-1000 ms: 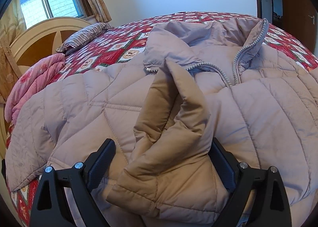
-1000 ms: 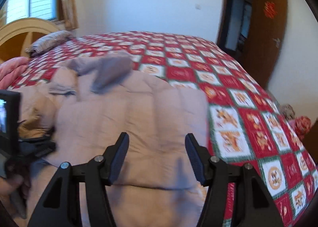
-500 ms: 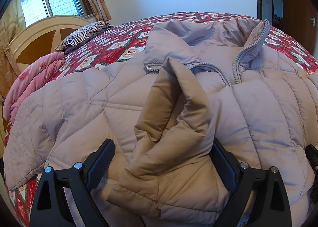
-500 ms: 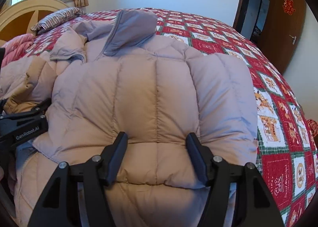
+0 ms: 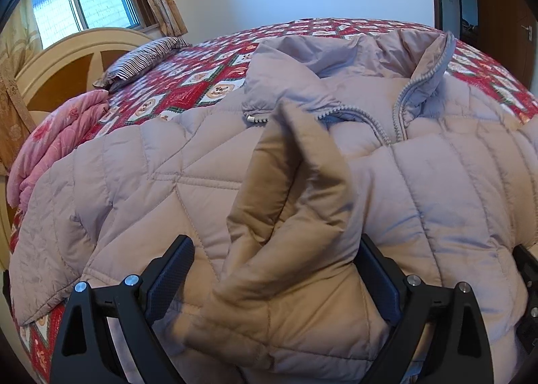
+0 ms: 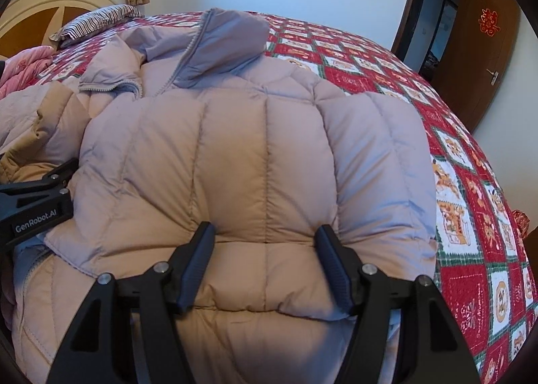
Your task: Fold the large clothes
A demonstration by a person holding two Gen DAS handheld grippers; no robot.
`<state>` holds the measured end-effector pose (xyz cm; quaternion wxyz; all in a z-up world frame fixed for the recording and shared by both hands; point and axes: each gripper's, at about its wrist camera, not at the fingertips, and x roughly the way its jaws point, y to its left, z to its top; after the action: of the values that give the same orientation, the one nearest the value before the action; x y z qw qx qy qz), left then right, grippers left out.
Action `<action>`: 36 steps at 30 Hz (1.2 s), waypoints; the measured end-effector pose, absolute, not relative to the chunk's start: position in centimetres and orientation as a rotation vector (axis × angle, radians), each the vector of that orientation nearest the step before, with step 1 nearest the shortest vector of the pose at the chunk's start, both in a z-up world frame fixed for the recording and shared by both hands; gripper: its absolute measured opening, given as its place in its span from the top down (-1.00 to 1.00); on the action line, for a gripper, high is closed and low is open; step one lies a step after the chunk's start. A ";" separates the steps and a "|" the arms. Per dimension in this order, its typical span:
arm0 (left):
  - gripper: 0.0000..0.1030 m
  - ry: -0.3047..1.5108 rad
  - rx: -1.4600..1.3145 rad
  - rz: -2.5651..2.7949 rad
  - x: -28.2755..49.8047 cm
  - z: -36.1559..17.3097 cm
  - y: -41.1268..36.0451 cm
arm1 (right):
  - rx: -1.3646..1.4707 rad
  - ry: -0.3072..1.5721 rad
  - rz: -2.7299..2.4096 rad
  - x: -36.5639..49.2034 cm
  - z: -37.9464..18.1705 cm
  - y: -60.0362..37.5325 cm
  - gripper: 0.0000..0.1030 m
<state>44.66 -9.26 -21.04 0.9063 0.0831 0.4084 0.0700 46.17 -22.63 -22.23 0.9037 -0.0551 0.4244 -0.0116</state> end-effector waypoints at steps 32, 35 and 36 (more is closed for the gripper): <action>0.77 0.837 -0.286 0.555 28.2 -19.1 33.3 | -0.190 0.707 0.139 31.1 -16.9 -17.4 -0.62; 0.83 0.798 -0.263 0.488 28.4 -16.3 30.3 | -0.208 0.700 0.145 30.7 -17.0 -16.9 -0.62; 0.84 0.764 -0.222 0.477 28.5 -14.9 28.7 | -0.207 0.699 0.141 30.7 -17.0 -16.9 -0.62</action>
<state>28.48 28.72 -14.87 0.8944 -0.1072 0.3685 0.2298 30.71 -16.88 -17.01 0.9319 -0.1012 0.3414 0.0691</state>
